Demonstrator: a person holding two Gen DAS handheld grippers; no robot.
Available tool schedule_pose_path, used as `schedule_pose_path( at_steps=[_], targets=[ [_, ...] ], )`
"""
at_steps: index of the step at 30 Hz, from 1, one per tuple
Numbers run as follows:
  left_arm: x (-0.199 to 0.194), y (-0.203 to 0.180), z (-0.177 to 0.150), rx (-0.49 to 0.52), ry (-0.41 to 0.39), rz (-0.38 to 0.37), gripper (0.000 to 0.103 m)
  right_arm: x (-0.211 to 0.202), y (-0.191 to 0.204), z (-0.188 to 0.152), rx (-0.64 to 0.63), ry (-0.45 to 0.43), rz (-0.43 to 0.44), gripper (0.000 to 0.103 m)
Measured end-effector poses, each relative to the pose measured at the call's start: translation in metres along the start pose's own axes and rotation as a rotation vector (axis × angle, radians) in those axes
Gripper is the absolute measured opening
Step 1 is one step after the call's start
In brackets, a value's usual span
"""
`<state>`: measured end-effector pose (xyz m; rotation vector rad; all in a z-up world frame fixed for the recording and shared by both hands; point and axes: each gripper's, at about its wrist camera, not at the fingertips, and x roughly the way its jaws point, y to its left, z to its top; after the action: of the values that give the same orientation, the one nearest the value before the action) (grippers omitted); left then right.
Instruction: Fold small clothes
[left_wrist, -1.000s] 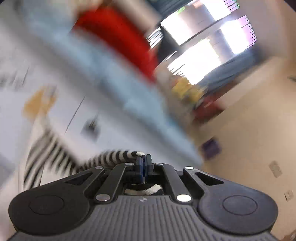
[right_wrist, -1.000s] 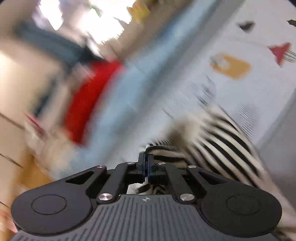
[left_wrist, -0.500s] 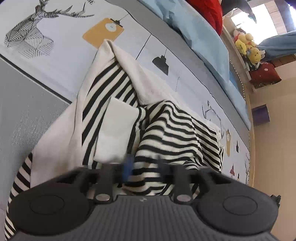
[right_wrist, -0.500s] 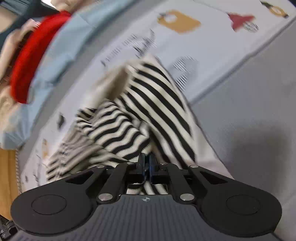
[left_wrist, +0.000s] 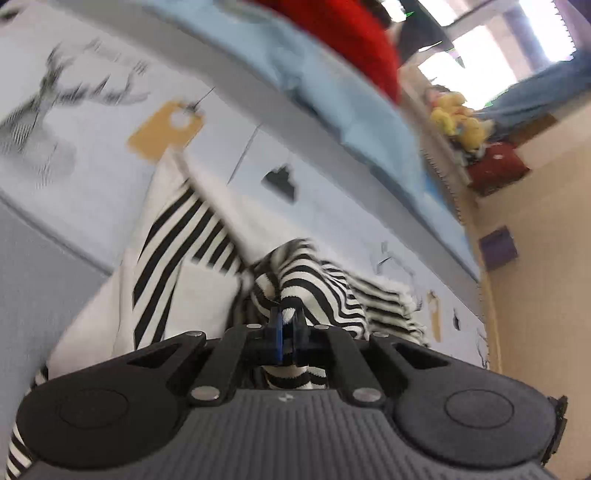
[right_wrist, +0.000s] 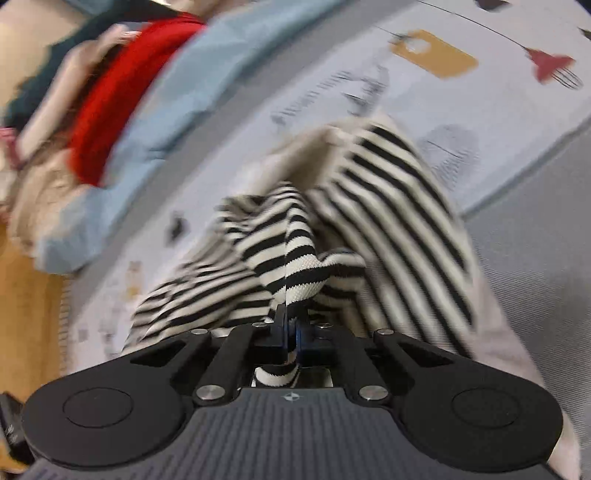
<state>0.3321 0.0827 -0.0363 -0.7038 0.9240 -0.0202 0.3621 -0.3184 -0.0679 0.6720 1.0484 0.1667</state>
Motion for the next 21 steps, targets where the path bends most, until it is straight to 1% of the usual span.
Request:
schedule_pose_path(
  at_steps=[1, 2, 3, 4, 5, 6, 7, 8, 9, 10, 11, 12, 13, 14, 15, 17, 18, 20, 21],
  targets=[
    [0.003, 0.000, -0.001, 0.016, 0.027, 0.037, 0.005, -0.003, 0.002, 0.000, -0.016, 0.004, 0.010, 0.003],
    [0.011, 0.003, -0.004, 0.019, 0.083, 0.095, 0.005, -0.002, 0.002, -0.001, -0.028, 0.020, -0.022, 0.003],
    [0.022, 0.010, -0.009, 0.004, 0.156, 0.150, 0.006, 0.000, -0.003, -0.001, -0.024, 0.040, -0.072, 0.003],
    [0.030, 0.016, -0.013, -0.016, 0.204, 0.184, 0.008, 0.004, -0.010, -0.002, -0.002, 0.061, -0.123, 0.003],
    [0.033, 0.020, -0.015, -0.037, 0.216, 0.209, 0.011, 0.007, -0.021, -0.003, 0.034, 0.078, -0.168, 0.007],
    [0.029, 0.018, -0.013, -0.038, 0.190, 0.201, 0.011, 0.009, -0.027, -0.003, 0.058, 0.085, -0.197, 0.011],
    [0.022, 0.011, -0.009, -0.015, 0.143, 0.176, 0.011, 0.008, -0.028, -0.003, 0.064, 0.079, -0.212, 0.016],
    [0.014, 0.003, -0.006, 0.021, 0.096, 0.160, 0.013, 0.006, -0.024, -0.001, 0.045, 0.058, -0.216, 0.017],
    [0.006, -0.007, -0.003, 0.076, 0.042, 0.151, 0.016, 0.000, -0.017, 0.001, 0.010, 0.023, -0.222, 0.017],
    [0.000, -0.017, -0.002, 0.130, -0.002, 0.143, 0.017, -0.007, -0.006, 0.002, -0.051, -0.032, -0.239, 0.017],
    [-0.003, -0.025, -0.004, 0.170, -0.028, 0.132, 0.017, -0.012, 0.003, 0.001, -0.107, -0.078, -0.252, 0.017],
    [-0.002, -0.031, -0.005, 0.190, -0.030, 0.113, 0.017, -0.017, 0.013, 0.000, -0.167, -0.126, -0.249, 0.017],
    [0.001, -0.034, -0.007, 0.197, -0.013, 0.088, 0.017, -0.021, 0.021, -0.002, -0.206, -0.156, -0.226, 0.017],
    [0.004, -0.034, -0.009, 0.198, 0.009, 0.071, 0.017, -0.022, 0.027, -0.003, -0.233, -0.170, -0.166, 0.019],
    [0.010, -0.035, -0.011, 0.196, 0.036, 0.064, 0.017, -0.020, 0.032, -0.005, -0.243, -0.158, -0.095, 0.019],
    [0.017, -0.031, -0.017, 0.198, 0.073, 0.078, 0.017, -0.006, 0.043, -0.012, -0.261, -0.081, 0.059, 0.020],
    [0.022, -0.028, -0.018, 0.193, 0.084, 0.092, 0.017, 0.002, 0.049, -0.017, -0.267, -0.041, 0.122, 0.020],
    [0.031, -0.022, -0.020, 0.177, 0.119, 0.124, 0.017, 0.019, 0.060, -0.028, -0.281, 0.033, 0.205, 0.020],
    [0.036, -0.015, -0.022, 0.170, 0.142, 0.152, 0.017, 0.026, 0.064, -0.032, -0.291, 0.064, 0.226, 0.020]
  ],
)
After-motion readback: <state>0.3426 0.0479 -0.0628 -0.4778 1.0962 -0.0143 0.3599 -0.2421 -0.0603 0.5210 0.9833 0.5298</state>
